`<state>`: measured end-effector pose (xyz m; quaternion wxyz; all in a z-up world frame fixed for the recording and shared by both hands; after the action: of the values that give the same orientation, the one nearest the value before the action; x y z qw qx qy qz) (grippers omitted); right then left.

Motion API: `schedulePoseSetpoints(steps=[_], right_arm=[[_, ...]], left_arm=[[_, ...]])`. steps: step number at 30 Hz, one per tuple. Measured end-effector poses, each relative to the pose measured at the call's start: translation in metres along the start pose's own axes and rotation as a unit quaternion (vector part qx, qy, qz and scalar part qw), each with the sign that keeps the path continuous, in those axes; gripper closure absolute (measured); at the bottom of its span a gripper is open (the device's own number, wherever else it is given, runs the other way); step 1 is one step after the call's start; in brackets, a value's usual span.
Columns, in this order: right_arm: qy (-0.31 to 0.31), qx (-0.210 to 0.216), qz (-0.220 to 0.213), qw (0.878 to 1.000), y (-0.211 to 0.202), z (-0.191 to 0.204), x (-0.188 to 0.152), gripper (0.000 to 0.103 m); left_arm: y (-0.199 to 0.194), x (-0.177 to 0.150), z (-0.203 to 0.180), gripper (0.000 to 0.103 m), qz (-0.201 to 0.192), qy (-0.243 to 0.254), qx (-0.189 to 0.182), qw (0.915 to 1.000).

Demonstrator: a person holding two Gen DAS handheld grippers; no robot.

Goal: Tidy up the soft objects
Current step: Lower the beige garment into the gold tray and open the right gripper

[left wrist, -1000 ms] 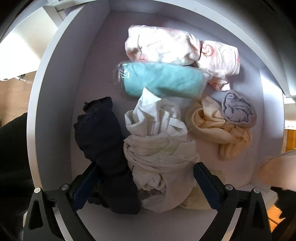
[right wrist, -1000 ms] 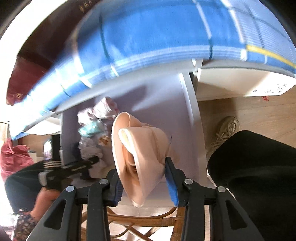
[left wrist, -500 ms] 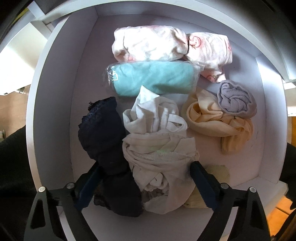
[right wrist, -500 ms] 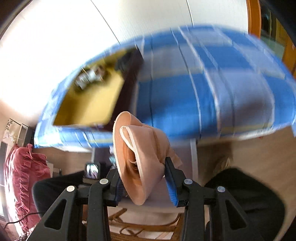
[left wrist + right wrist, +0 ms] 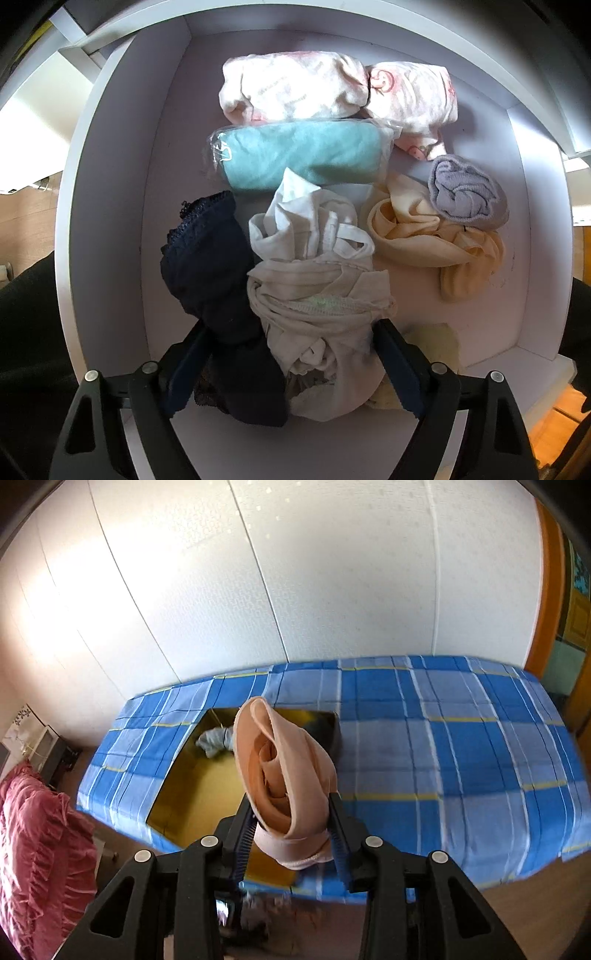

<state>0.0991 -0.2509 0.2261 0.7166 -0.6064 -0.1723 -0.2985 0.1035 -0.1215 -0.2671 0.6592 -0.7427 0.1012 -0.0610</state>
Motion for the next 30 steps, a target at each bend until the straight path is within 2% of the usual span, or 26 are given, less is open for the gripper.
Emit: schedulePoseSetpoints(steps=[4,7,9,11,14,18,20,23,26,30], right_arm=[[-0.012,-0.005,0.027,1.000,0.052,0.015,0.036,0.067],[0.017,0.022,0.071,0.997,0.090,0.019,0.056,0.067],[0.030,0.035,0.103,0.994,0.115,0.026,0.064,0.067],[0.014,0.039,0.128,0.991,0.132,0.037,0.065,0.067],[0.002,0.026,0.143,0.989,0.152,0.048,0.070,0.067],[-0.003,-0.004,0.141,0.990,0.173,0.052,0.083,0.067],[0.000,-0.026,0.154,0.988,0.192,0.048,0.085,0.067],[0.017,-0.024,0.153,0.988,0.212,0.039,0.085,0.065],[0.031,-0.027,0.117,0.992,0.213,0.029,0.089,0.061],[0.030,-0.018,0.061,0.998,0.184,0.022,0.094,0.055]], left_arm=[[0.000,-0.002,0.004,0.016,0.004,-0.002,-0.006,1.0000],[0.000,-0.002,0.007,0.016,0.008,-0.005,-0.011,0.9999],[0.001,-0.001,0.007,0.016,0.009,-0.006,-0.012,0.9999],[0.002,0.000,0.006,0.016,0.008,-0.002,-0.016,0.9998],[0.003,0.001,0.003,0.016,0.008,0.002,-0.014,0.9999],[0.000,0.001,0.003,0.016,0.007,0.003,-0.015,0.9998],[0.000,0.001,0.006,0.016,0.007,0.003,-0.017,0.9998],[0.000,0.001,0.007,0.016,0.007,0.002,-0.017,0.9998],[0.001,0.001,0.007,0.016,0.008,0.002,-0.018,0.9998],[0.000,0.002,0.007,0.016,0.007,-0.004,-0.017,0.9998]])
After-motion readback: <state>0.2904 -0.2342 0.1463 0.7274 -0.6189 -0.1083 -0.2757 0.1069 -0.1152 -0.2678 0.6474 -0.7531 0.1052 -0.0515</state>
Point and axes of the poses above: each gripper's, at about its wrist camera, not at the fingertips, and y roughly the way its jaws point, z to its left, x to its top, the point moved 1 cm from there along y, roughly the way its jaws point, and after that the axes turned 5 degrees about z, right-handed, at the moved point
